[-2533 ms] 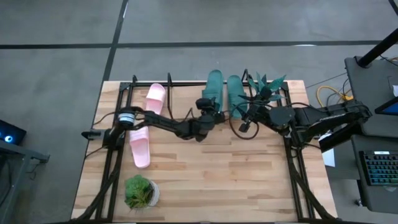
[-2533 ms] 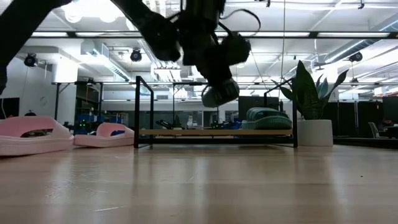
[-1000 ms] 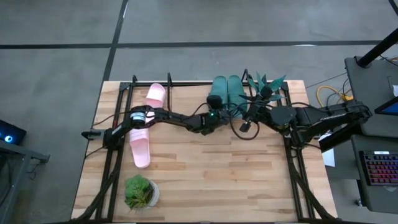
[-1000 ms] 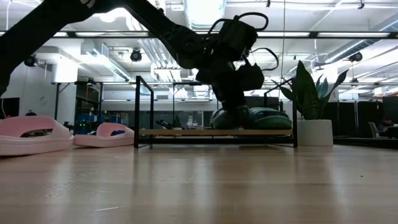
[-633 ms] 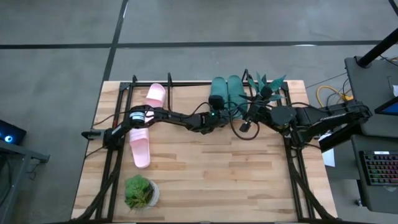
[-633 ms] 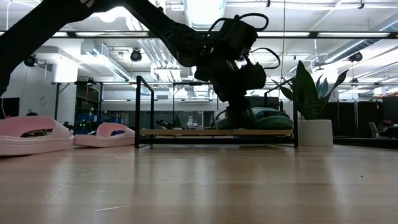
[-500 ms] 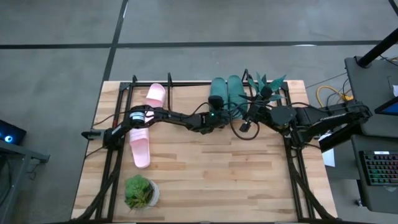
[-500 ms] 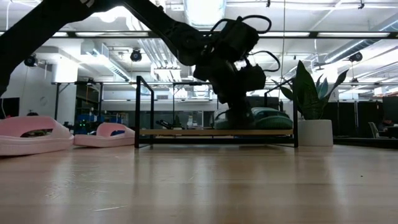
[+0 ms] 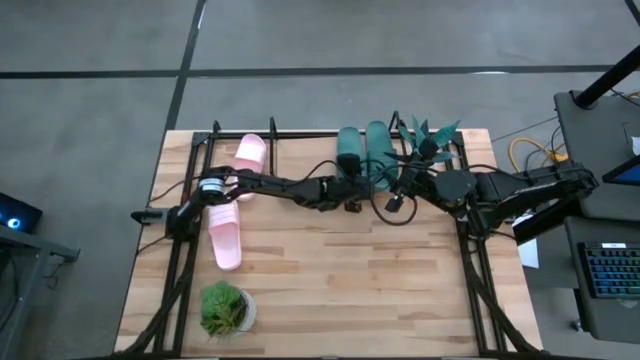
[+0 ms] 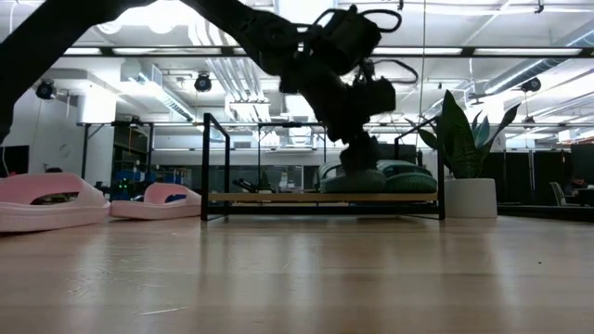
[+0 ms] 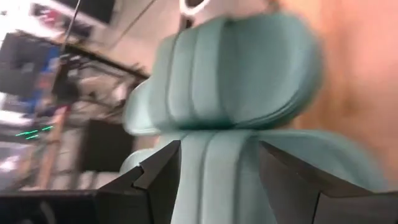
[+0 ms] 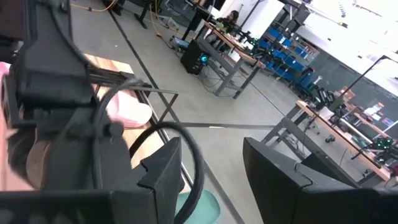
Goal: Pick and place slides into the shelf
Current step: Put the green slide on the shelf, then put the top pink slide on the shelf
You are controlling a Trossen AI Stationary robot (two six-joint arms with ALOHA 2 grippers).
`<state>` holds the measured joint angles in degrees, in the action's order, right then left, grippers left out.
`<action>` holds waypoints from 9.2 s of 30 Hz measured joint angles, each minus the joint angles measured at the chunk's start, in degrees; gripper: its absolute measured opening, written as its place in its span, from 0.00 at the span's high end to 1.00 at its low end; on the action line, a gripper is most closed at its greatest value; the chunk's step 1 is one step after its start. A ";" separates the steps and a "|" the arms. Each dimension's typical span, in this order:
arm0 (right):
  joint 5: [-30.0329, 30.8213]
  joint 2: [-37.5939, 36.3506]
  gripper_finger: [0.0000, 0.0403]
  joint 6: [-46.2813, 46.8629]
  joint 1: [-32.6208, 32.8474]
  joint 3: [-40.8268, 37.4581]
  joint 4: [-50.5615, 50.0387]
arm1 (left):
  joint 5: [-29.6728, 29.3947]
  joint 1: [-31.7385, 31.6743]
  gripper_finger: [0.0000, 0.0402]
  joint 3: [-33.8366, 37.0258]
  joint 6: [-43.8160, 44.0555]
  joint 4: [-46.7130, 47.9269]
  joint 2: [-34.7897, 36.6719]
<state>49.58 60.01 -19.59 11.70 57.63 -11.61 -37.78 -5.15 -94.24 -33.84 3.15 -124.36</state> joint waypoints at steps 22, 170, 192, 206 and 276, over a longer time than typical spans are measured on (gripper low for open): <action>-22.69 -0.97 0.64 -2.14 1.16 -0.42 4.65 | 26.60 4.09 0.52 3.29 19.19 39.39 25.62; -22.80 -2.18 0.76 -11.06 3.30 -37.05 58.51 | -5.81 -32.05 1.00 39.71 7.56 29.90 71.62; -22.80 -2.18 0.77 -11.06 3.28 -37.05 58.57 | -20.19 -14.18 1.00 17.05 16.98 28.07 39.04; -22.77 -2.19 0.76 -11.99 3.28 -37.05 58.53 | -24.43 -13.38 1.00 2.39 19.04 33.35 15.53; -22.62 -2.18 0.80 -12.59 3.28 -37.07 58.36 | -10.45 -11.39 0.82 -4.10 29.39 41.68 3.66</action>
<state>26.96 57.82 -32.18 14.98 20.56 46.74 -48.23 -16.54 -98.33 -4.45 44.83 -120.70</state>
